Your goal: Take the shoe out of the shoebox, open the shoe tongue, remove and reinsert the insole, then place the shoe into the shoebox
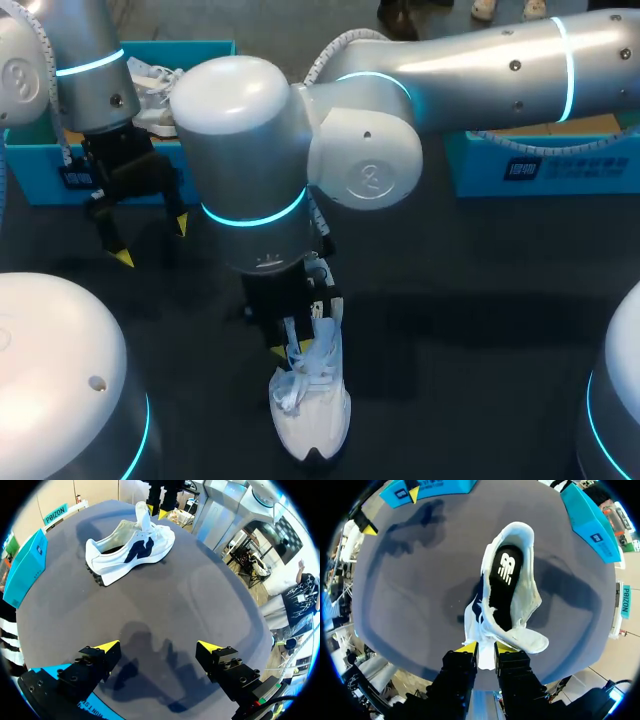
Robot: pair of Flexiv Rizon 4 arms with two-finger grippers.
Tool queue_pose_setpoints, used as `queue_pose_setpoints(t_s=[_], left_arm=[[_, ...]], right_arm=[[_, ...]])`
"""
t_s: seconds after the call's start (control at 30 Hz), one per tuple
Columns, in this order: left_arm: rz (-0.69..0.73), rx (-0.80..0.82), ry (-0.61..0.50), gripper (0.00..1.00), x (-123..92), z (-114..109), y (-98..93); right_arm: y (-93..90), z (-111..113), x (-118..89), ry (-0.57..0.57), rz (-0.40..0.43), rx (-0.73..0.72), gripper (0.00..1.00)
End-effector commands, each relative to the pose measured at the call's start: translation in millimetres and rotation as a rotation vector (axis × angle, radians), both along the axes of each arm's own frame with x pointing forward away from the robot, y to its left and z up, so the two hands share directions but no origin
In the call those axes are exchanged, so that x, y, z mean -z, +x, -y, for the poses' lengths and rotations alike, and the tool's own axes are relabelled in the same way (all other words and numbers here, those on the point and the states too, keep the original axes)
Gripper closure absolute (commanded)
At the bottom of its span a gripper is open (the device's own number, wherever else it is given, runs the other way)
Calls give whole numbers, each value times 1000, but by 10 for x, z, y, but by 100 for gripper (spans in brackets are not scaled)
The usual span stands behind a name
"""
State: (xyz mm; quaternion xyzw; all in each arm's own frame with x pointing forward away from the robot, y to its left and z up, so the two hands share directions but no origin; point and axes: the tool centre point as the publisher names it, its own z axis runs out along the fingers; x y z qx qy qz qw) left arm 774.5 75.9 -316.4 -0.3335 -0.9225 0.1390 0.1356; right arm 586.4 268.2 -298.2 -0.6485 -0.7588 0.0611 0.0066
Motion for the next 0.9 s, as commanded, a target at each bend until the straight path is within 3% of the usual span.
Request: queue_pose_setpoints(t_s=[0.03, 0.53, 0.9], left_arm=[[2, 1, 2, 0, -7, -6, -7], [2, 1, 2, 0, -7, -6, -7], [2, 1, 2, 0, -7, -6, -7]], right_arm=[[-36, 5, -16, -16, 25, 167, 82], [60, 63, -29, -11, 25, 155, 83], [232, 53, 116, 21, 4, 125, 83]])
